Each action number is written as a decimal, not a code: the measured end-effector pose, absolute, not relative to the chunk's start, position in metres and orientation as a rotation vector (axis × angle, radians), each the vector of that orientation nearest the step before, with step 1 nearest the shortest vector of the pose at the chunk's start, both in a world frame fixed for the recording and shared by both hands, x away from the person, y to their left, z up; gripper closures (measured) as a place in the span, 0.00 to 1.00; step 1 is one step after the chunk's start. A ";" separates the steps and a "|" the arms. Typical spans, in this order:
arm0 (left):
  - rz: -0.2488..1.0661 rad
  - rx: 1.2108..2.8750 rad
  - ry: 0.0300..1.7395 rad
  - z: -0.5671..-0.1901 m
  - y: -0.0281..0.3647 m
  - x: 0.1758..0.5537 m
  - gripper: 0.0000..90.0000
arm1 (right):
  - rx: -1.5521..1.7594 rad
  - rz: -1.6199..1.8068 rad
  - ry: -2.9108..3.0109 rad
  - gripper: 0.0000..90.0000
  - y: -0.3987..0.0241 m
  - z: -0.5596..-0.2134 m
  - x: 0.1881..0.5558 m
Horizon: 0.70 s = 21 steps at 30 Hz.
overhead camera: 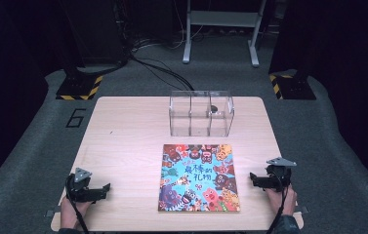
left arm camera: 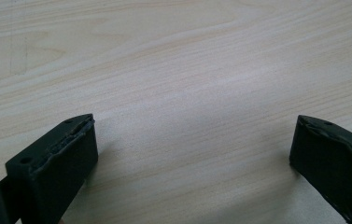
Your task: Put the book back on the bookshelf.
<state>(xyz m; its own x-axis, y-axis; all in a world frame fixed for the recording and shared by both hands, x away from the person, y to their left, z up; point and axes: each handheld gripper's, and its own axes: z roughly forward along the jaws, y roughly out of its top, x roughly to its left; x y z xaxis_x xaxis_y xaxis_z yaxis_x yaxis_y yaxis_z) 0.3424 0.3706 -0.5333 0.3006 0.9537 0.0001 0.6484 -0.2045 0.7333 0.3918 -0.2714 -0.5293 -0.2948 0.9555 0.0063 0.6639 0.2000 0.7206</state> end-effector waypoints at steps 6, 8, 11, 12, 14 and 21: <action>0.625 1.945 1.430 -0.533 0.370 0.343 0.01 | 1.503 0.869 2.040 0.00 -0.271 -0.529 0.392; 0.625 1.945 1.430 -0.533 0.370 0.343 0.00 | 1.497 0.868 2.052 0.00 -0.272 -0.529 0.391; 0.625 1.944 1.429 -0.533 0.370 0.343 0.00 | 1.502 0.871 2.057 0.00 -0.271 -0.528 0.391; 0.625 1.944 1.429 -0.533 0.370 0.343 0.00 | 1.493 0.876 2.063 0.00 -0.272 -0.528 0.392; 0.626 1.944 1.428 -0.533 0.370 0.343 0.00 | 1.516 0.889 2.049 0.00 -0.271 -0.528 0.391; 0.631 1.916 1.427 -0.526 0.366 0.342 0.00 | 1.499 0.934 2.099 0.00 -0.265 -0.516 0.387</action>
<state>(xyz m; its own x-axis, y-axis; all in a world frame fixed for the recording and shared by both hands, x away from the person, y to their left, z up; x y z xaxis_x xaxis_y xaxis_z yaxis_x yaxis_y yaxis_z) 0.3421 0.3658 -0.5263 0.2887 0.9574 -0.0059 0.6403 -0.1885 0.7447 0.3866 -0.2648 -0.5159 -0.3476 0.9357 0.0606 0.6713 0.2032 0.7128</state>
